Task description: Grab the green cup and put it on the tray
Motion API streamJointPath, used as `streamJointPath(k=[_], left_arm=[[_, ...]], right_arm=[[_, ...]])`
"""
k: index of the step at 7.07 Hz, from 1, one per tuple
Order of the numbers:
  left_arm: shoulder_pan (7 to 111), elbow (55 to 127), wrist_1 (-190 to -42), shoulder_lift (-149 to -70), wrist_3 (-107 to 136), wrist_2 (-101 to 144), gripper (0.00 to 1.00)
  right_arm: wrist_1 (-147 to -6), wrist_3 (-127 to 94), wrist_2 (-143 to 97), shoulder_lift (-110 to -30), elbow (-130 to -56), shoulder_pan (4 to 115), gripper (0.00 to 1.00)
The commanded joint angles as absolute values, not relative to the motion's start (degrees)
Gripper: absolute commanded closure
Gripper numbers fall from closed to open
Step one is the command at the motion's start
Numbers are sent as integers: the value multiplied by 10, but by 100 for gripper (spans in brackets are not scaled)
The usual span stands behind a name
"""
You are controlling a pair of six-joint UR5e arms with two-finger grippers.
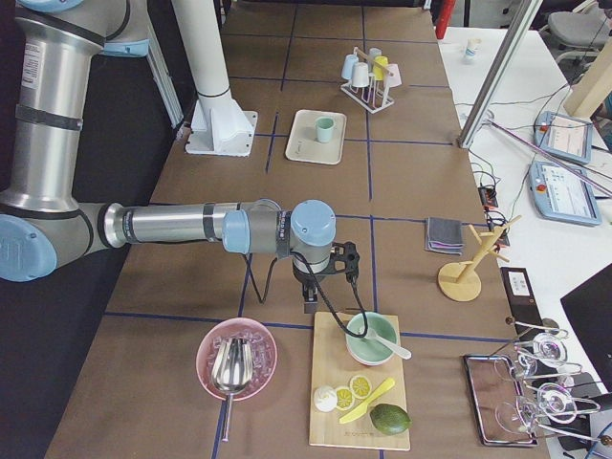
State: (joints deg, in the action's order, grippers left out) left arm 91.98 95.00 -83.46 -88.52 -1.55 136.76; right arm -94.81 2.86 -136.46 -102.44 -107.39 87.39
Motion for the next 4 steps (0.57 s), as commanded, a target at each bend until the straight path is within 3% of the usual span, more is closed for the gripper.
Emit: streamJointPath(k=[1, 4], left_arm=[[918, 950, -852, -886, -17, 1369, 0], [867, 957, -846, -888, -17, 1364, 0]], right_arm=[[-962, 29, -1365, -1027, -1075, 875, 0], [-962, 29, -1358, -1021, -1074, 875, 0]])
